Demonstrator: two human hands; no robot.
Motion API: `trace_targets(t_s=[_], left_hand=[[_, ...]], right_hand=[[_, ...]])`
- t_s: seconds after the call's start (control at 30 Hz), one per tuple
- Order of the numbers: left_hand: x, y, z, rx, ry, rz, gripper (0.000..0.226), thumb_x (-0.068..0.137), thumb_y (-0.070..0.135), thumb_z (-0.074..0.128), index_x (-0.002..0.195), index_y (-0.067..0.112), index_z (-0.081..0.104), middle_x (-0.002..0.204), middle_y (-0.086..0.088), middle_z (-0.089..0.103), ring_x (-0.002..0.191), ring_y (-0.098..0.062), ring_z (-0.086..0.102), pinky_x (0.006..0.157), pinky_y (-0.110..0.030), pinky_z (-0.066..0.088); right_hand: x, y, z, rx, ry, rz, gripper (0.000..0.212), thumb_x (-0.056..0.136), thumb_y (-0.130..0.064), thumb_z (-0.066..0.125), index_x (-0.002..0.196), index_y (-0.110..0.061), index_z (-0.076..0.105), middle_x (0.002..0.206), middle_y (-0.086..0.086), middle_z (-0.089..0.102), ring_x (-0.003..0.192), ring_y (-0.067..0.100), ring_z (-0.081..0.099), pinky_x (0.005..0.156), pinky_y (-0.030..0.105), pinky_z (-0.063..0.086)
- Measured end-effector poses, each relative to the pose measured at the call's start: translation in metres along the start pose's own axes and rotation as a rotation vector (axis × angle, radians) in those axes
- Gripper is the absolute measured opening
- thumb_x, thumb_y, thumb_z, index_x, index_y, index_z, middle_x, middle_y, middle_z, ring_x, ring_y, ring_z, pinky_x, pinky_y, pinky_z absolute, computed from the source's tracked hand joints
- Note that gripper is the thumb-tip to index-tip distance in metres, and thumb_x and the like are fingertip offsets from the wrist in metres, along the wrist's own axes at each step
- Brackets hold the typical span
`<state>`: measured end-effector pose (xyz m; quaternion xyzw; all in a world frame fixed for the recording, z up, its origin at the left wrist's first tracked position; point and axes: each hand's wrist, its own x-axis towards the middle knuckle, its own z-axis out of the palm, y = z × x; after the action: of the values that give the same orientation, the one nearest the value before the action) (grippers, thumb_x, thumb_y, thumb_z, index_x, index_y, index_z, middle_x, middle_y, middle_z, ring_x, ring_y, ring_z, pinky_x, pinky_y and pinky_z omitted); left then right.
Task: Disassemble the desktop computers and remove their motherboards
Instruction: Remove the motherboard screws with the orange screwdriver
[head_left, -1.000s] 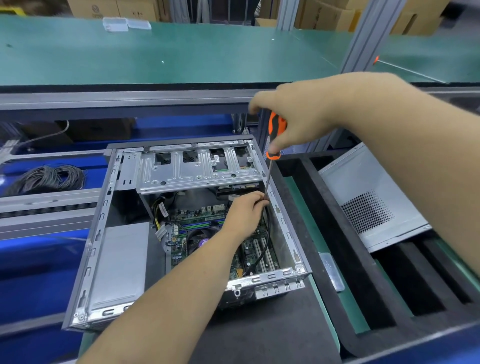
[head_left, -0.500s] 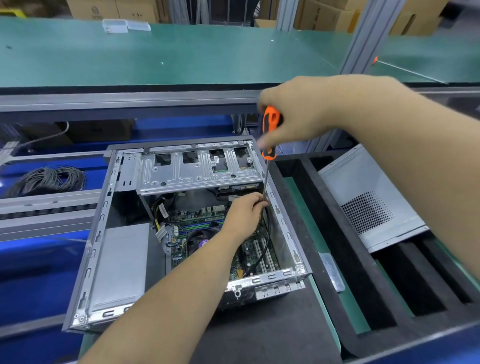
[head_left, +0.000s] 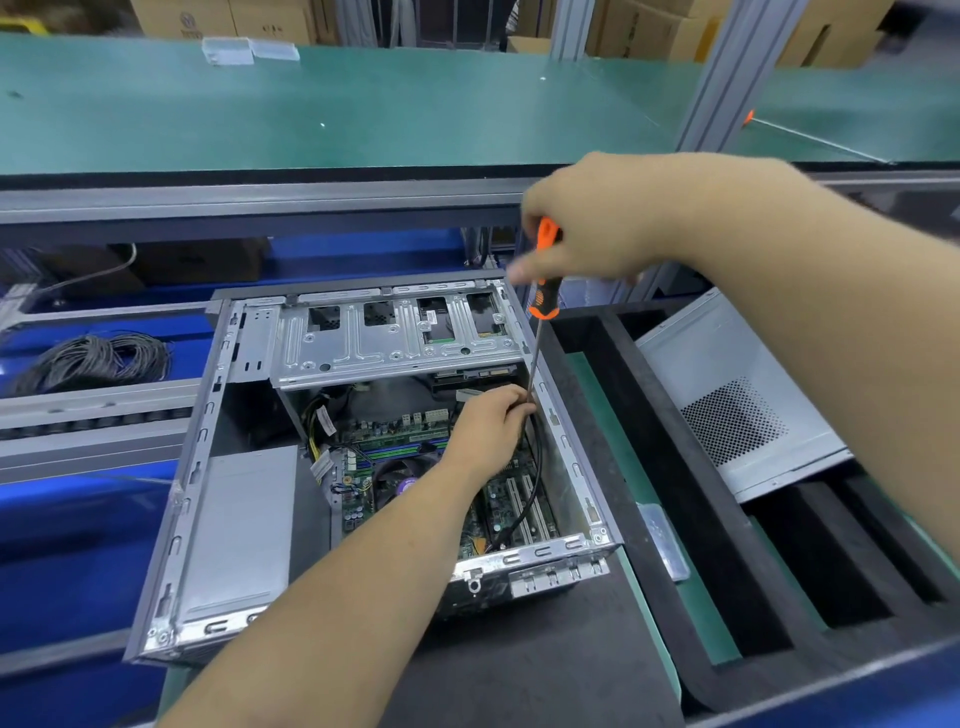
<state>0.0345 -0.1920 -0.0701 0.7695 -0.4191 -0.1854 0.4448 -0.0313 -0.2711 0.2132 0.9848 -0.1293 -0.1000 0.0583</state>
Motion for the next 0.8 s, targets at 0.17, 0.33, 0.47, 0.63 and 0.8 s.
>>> trace_targets(t_s=[0.17, 0.33, 0.47, 0.63, 0.8], left_hand=[[-0.001, 0.0, -0.001, -0.004, 0.001, -0.004, 0.015, 0.102, 0.016, 0.055, 0.09, 0.018, 0.066, 0.083, 0.013, 0.061, 0.074, -0.003, 0.054, 0.071, -0.023, 0.039], [-0.001, -0.002, 0.0, 0.009, 0.002, -0.02, 0.014, 0.101, 0.018, 0.057, 0.094, 0.015, 0.069, 0.088, 0.006, 0.067, 0.074, -0.009, 0.058, 0.07, -0.026, 0.046], [-0.002, -0.002, -0.002, 0.032, -0.001, -0.012, 0.018, 0.101, 0.019, 0.057, 0.084, 0.026, 0.061, 0.076, 0.018, 0.059, 0.063, 0.002, 0.053, 0.06, -0.018, 0.039], [-0.003, -0.003, -0.003, 0.062, 0.006, -0.067, 0.015, 0.1, 0.019, 0.06, 0.108, 0.016, 0.071, 0.089, 0.016, 0.064, 0.072, 0.002, 0.056, 0.065, -0.012, 0.038], [-0.004, -0.009, -0.004, 0.184, -0.072, -0.185, 0.038, 0.094, -0.002, 0.048, 0.125, 0.012, 0.065, 0.123, -0.008, 0.066, 0.109, -0.024, 0.061, 0.094, -0.027, 0.048]], right_hand=[[0.001, 0.004, 0.005, 0.053, 0.043, -0.108, 0.027, 0.089, -0.026, 0.066, 0.112, -0.026, 0.051, 0.085, -0.006, 0.053, 0.071, 0.018, 0.06, 0.067, 0.037, 0.048], [0.0, 0.001, 0.011, 0.095, 0.081, -0.147, 0.021, 0.09, -0.019, 0.06, 0.111, -0.022, 0.057, 0.095, 0.0, 0.061, 0.079, 0.02, 0.063, 0.072, 0.036, 0.052], [-0.003, -0.005, 0.016, 0.14, 0.145, -0.164, 0.039, 0.089, -0.038, 0.069, 0.12, -0.024, 0.052, 0.092, -0.003, 0.059, 0.079, 0.015, 0.055, 0.068, 0.033, 0.043], [-0.002, 0.003, 0.024, 0.209, 0.247, -0.135, 0.022, 0.091, -0.034, 0.071, 0.104, -0.019, 0.061, 0.074, -0.019, 0.046, 0.069, 0.001, 0.046, 0.061, 0.029, 0.036], [-0.008, 0.009, 0.017, 0.186, 0.25, -0.105, 0.015, 0.09, -0.033, 0.07, 0.095, -0.021, 0.062, 0.071, -0.02, 0.047, 0.069, -0.002, 0.048, 0.066, 0.03, 0.043]])
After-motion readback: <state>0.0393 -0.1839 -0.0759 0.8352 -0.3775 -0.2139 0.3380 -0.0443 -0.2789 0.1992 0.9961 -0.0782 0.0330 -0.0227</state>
